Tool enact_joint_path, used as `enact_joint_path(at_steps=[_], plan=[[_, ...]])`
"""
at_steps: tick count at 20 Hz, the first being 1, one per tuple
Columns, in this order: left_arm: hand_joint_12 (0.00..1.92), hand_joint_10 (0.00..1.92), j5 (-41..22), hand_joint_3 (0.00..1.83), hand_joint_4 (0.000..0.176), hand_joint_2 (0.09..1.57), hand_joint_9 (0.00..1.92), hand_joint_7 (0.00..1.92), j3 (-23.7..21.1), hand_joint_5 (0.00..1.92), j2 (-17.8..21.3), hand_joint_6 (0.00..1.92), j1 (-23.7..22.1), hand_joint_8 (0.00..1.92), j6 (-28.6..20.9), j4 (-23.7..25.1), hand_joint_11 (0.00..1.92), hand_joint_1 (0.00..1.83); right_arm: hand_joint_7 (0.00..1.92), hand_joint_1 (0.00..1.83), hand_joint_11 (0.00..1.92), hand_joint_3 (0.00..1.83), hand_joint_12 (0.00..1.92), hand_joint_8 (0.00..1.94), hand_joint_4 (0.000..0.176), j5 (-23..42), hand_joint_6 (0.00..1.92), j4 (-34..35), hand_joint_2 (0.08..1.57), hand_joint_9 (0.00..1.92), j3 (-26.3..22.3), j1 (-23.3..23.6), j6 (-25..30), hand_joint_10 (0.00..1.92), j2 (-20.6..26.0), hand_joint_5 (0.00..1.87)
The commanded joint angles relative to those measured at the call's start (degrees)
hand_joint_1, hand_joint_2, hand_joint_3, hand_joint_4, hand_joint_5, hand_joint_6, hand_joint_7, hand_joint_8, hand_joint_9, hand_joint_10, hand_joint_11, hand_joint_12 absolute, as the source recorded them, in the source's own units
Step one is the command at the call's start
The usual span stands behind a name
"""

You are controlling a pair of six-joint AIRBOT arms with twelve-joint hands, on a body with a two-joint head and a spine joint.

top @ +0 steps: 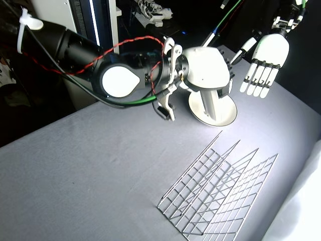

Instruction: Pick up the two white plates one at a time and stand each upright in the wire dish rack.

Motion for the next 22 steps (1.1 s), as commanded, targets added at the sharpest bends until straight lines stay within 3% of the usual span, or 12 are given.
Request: enact_joint_path(at_steps=[1, 6, 8, 11, 16, 22], plan=[[0.01, 0.0, -1.3, 0.0, 0.0, 1.2, 0.01, 0.01, 0.3, 0.05, 0.3, 0.01, -1.2, 0.0, -0.1, -3.4, 0.01, 0.0, 1.04, 1.38, 0.95, 0.0, 1.08, 0.78, 0.0, 6.9, 1.04, 3.4, 1.09, 1.0, -0.6, 1.6, 0.6, 1.06, 0.8, 0.96], [0.01, 0.01, 1.4, 0.0, 0.0, 1.19, 0.02, 0.03, -2.1, 0.07, 1.4, 0.02, -3.3, 0.01, -3.7, -1.6, 0.03, 0.0, 1.0, 1.38, 0.94, 0.0, 1.11, 0.83, 0.0, 1.2, 1.09, 13.4, 1.1, 0.98, -2.6, 5.3, 0.9, 1.08, 3.7, 0.92], [0.0, 0.0, 1.2, 0.0, 0.0, 1.19, 0.01, 0.01, -3.8, 0.05, 1.9, 0.0, -3.9, 0.0, -3.4, -0.6, 0.01, 0.0, 0.99, 1.38, 0.94, 0.0, 1.11, 0.84, 0.0, -1.5, 1.09, 17.0, 1.1, 1.0, -2.6, 7.2, 1.0, 1.07, 4.4, 0.92], [0.01, 0.01, 0.7, 0.0, 0.0, 1.2, 0.02, 0.04, -2.5, 0.08, 0.8, 0.01, -4.8, 0.01, -2.4, -0.3, 0.03, 0.0, 1.01, 1.38, 0.93, 0.0, 1.13, 0.83, 0.0, -4.1, 1.1, 21.2, 1.1, 0.99, -2.6, 9.7, 1.0, 1.09, 5.0, 0.91], [0.01, 0.01, 0.1, 0.0, 0.0, 1.19, 0.02, 0.03, 0.8, 0.07, -2.0, 0.0, -4.4, 0.01, -2.1, -0.3, 0.02, 0.0, 1.04, 1.38, 0.98, 0.0, 1.11, 0.81, 0.0, -7.9, 1.04, 24.8, 1.09, 1.02, -1.7, 12.4, 0.9, 1.04, 6.1, 0.94], [0.03, 0.01, 1.5, 0.0, 0.0, 1.19, 0.05, 0.06, -1.9, 0.09, -2.7, 0.01, -2.5, 0.01, -2.2, -0.2, 0.05, 0.0, 1.0, 1.38, 0.94, 0.0, 1.16, 0.88, 0.0, -10.6, 1.09, 27.9, 1.1, 0.99, 1.4, 15.0, 0.9, 1.09, 6.6, 0.9]])
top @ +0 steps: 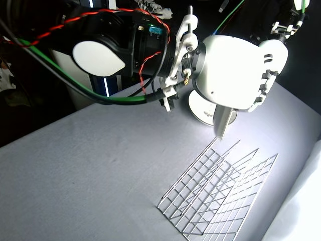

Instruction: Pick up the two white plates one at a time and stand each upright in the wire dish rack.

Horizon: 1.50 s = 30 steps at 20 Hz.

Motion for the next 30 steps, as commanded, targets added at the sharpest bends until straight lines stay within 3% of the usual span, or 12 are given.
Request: enact_joint_path(at_steps=[1, 12, 18, 30], plan=[[0.03, 0.01, -0.6, 0.0, 0.0, 1.19, 0.05, 0.06, -0.3, 0.09, 0.2, 0.01, 0.0, 0.01, -0.1, -3.8, 0.05, 0.0, 1.0, 1.38, 0.94, 0.0, 1.16, 0.87, 0.0, 7.2, 1.1, 1.4, 1.1, 0.98, 0.2, 1.6, 0.8, 1.09, 0.4, 0.9], [0.04, 0.0, 2.6, 0.0, 0.0, 1.19, 0.04, 0.06, -0.5, 0.09, -2.2, 0.0, 7.3, 0.01, 0.9, -4.7, 0.03, 0.0, 1.04, 1.38, 0.96, 0.0, 1.14, 0.8, 0.0, 3.9, 1.02, 2.4, 1.08, 1.03, 5.3, 1.8, 0.5, 1.04, 4.4, 0.94], [0.01, 0.01, 2.9, 0.0, 0.0, 1.19, 0.02, 0.03, -0.1, 0.07, -2.4, 0.0, 7.7, 0.0, 1.9, -5.3, 0.02, 0.0, 1.02, 1.38, 0.96, 0.0, 1.11, 0.81, 0.0, 3.9, 1.03, 2.4, 1.09, 1.03, 8.2, 1.1, 0.5, 1.03, 4.3, 0.95], [0.03, 0.01, 1.6, 0.0, 0.0, 1.2, 0.03, 0.03, 0.8, 0.07, -2.9, 0.01, 8.7, 0.01, 3.1, -5.3, 0.03, 0.0, 1.03, 1.38, 0.97, 0.0, 1.11, 0.81, 0.0, 5.6, 1.03, 2.4, 1.08, 1.05, 14.1, -5.2, 0.3, 1.02, 2.7, 0.94]])
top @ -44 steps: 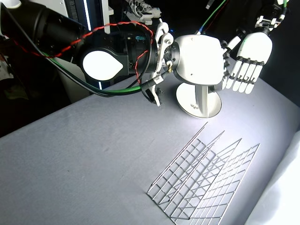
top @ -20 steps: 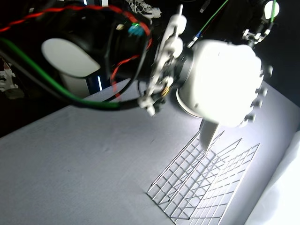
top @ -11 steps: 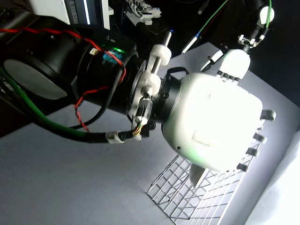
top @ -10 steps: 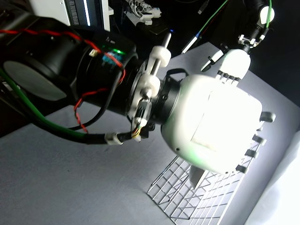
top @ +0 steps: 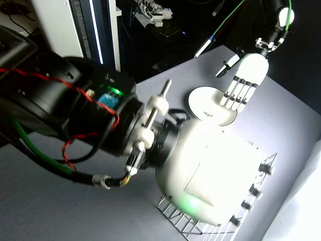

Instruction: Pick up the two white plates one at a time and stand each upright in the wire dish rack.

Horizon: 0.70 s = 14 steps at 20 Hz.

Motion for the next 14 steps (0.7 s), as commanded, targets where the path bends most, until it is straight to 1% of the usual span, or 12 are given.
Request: enact_joint_path(at_steps=[1, 3, 4, 6, 7, 8, 13, 14], plan=[[0.03, 0.0, -1.8, 0.0, 0.0, 1.2, 0.02, 0.03, 0.2, 0.06, 0.2, 0.0, -0.1, 0.0, 0.0, -3.0, 0.03, 0.0, 1.03, 1.38, 0.96, 0.0, 1.11, 0.81, 0.0, 8.0, 1.04, 0.6, 1.08, 1.04, 0.8, -0.1, 0.7, 1.02, 0.2, 0.94], [0.03, 0.0, -2.0, 0.0, 0.0, 1.19, 0.02, 0.03, 0.3, 0.06, 0.2, 0.0, -0.1, 0.0, 0.3, -3.0, 0.03, 0.0, 1.03, 1.38, 0.97, 0.0, 1.11, 0.81, 0.0, 8.6, 1.05, 0.6, 1.09, 1.03, 1.8, -1.2, 0.7, 1.03, -0.3, 0.94], [0.03, 0.0, -2.0, 0.0, 0.0, 1.2, 0.02, 0.03, 0.3, 0.07, 0.2, 0.0, -0.1, 0.0, 0.4, -3.0, 0.03, 0.0, 1.05, 1.38, 0.98, 0.0, 1.09, 0.78, 0.0, 8.9, 1.02, 0.6, 1.08, 1.04, 2.2, -1.8, 0.7, 1.0, -0.6, 0.96], [0.03, 0.0, -2.0, 0.0, 0.0, 1.2, 0.03, 0.04, 0.4, 0.07, 0.2, 0.0, 0.0, 0.0, 0.6, -2.9, 0.02, 0.0, 1.03, 1.38, 0.95, 0.0, 1.09, 0.82, 0.0, 9.5, 1.08, 0.6, 1.09, 1.02, 2.8, -3.1, 0.8, 1.04, -0.8, 0.91], [0.03, 0.0, -2.0, 0.0, 0.0, 1.2, 0.02, 0.03, 0.4, 0.06, 0.2, 0.0, 0.1, 0.0, 0.7, -2.9, 0.0, 0.0, 1.03, 1.38, 0.94, 0.0, 1.1, 0.82, 0.0, 9.8, 1.07, 0.6, 1.09, 1.01, 3.2, -3.9, 0.8, 1.04, -0.9, 0.91], [0.04, 0.01, -2.0, 0.0, 0.0, 1.19, 0.04, 0.05, 0.4, 0.08, 0.2, 0.01, 0.1, 0.01, 0.7, -2.9, 0.03, 0.0, 1.06, 1.38, 0.95, 0.0, 1.09, 0.78, 0.0, 10.1, 1.04, 0.6, 1.08, 1.02, 3.4, -4.6, 0.9, 1.02, -1.0, 0.94], [0.03, 0.0, -2.0, 0.0, 0.0, 1.2, 0.01, 0.02, 0.4, 0.06, 0.2, 0.0, 0.2, 0.0, 0.7, -2.9, 0.0, 0.0, 1.05, 1.38, 0.92, 0.0, 1.11, 0.84, 0.0, 11.2, 1.05, 0.6, 1.09, 1.01, 4.1, -7.0, 1.0, 1.05, -1.2, 0.89], [0.02, 0.0, -2.0, 0.0, 0.0, 1.2, 0.0, 0.02, 0.5, 0.05, 0.2, 0.0, 0.2, 0.0, 0.7, -2.9, 0.0, 0.0, 1.04, 1.38, 0.91, 0.0, 1.11, 0.83, 0.0, 11.3, 1.03, 0.6, 1.09, 1.01, 4.2, -7.4, 1.0, 1.05, -1.2, 0.92]])
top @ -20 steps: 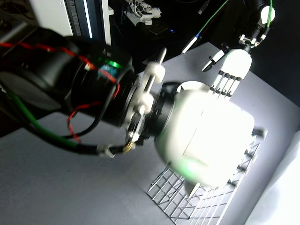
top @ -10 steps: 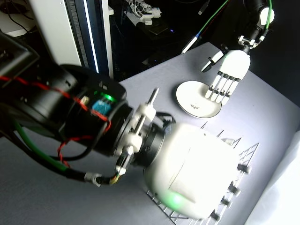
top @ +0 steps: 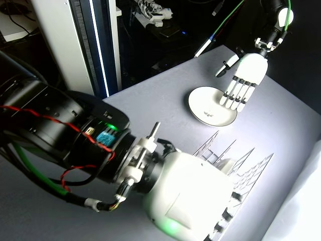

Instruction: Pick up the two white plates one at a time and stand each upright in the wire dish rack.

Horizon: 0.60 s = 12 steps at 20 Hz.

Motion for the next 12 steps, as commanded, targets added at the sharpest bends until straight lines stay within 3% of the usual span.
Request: enact_joint_path(at_steps=[1, 3, 4, 5, 6, 7, 8, 10, 12], plan=[[0.02, 0.0, -1.6, 0.0, 0.0, 1.2, 0.0, 0.02, 0.4, 0.06, 0.2, 0.0, -0.2, 0.0, -0.1, -2.9, 0.0, 0.0, 1.03, 1.38, 0.9, 0.0, 1.1, 0.85, 0.0, 7.7, 1.05, 0.4, 1.09, 1.0, 0.4, 0.1, 0.3, 1.07, 0.5, 0.91], [0.02, 0.0, -1.6, 0.0, 0.0, 1.21, 0.01, 0.02, 0.5, 0.06, 0.2, 0.0, -0.2, 0.0, -0.1, -2.9, 0.0, 0.0, 1.01, 1.38, 0.85, 0.0, 1.07, 0.88, 0.0, 7.9, 1.08, 0.4, 1.1, 0.98, 0.6, -0.2, 0.3, 1.1, 0.6, 0.89], [0.03, 0.01, -1.6, 0.0, 0.0, 1.2, 0.02, 0.03, 0.5, 0.07, 0.2, 0.01, -0.2, 0.01, -0.1, -2.9, 0.01, 0.0, 1.04, 1.26, 0.82, 0.0, 1.07, 0.87, 0.0, 7.9, 1.06, 0.4, 1.11, 0.97, 0.6, -0.4, 0.2, 0.69, 0.6, 0.93], [0.03, 0.01, -1.6, 0.0, 0.0, 1.2, 0.02, 0.03, 0.6, 0.07, 0.2, 0.0, -0.2, 0.0, -0.1, -2.9, 0.01, 0.0, 1.0, 1.22, 0.78, 0.0, 1.09, 0.94, 0.01, 7.9, 1.11, 0.4, 1.13, 1.0, 0.6, -0.5, 0.2, 0.47, 0.6, 0.92], [0.03, 0.01, -1.6, 0.0, 0.0, 1.2, 0.03, 0.04, 0.6, 0.07, 0.2, 0.01, -0.2, 0.01, -0.1, -2.9, 0.02, 0.0, 0.94, 1.21, 0.73, 0.0, 1.1, 1.03, 0.021, 8.3, 1.13, 0.2, 1.14, 0.99, 0.6, -0.7, 0.0, 0.39, 0.6, 0.91], [0.03, 0.0, -1.6, 0.0, 0.0, 1.21, 0.01, 0.02, 0.6, 0.06, 0.2, 0.0, -0.2, 0.0, -0.1, -2.9, 0.01, 0.0, 0.84, 1.17, 0.68, 0.0, 1.13, 0.61, 0.0, 8.5, 1.07, 0.2, 1.14, 0.94, 0.6, -0.8, 0.0, 0.34, 0.6, 0.92], [0.03, 0.0, -1.6, 0.0, 0.0, 1.2, 0.01, 0.02, 0.7, 0.06, 0.2, 0.0, -0.2, 0.0, -0.1, -2.9, 0.01, 0.0, 0.87, 1.16, 0.65, 0.0, 1.14, 0.35, 0.0, 8.5, 1.06, 0.1, 1.13, 0.9, 0.6, -1.1, 0.0, 0.29, 0.6, 0.92], [0.03, 0.0, -1.6, 0.0, 0.0, 1.2, 0.01, 0.02, 0.8, 0.05, 0.2, 0.0, -0.1, 0.0, -0.1, -2.9, 0.0, 0.0, 0.95, 1.15, 0.55, 0.0, 1.18, 0.11, 0.0, 9.1, 1.12, 0.1, 1.16, 0.89, 0.6, -1.2, 0.0, 0.2, 0.6, 0.88], [0.02, 0.0, -1.6, 0.0, 0.0, 1.2, 0.01, 0.02, 0.8, 0.06, 0.2, 0.0, -0.1, 0.0, -0.1, -2.9, 0.0, 0.0, 0.94, 1.14, 0.51, 0.0, 1.2, 0.04, 0.0, 9.5, 1.2, 0.1, 1.18, 0.89, 0.5, -0.7, 0.0, 0.15, 0.7, 0.83]])
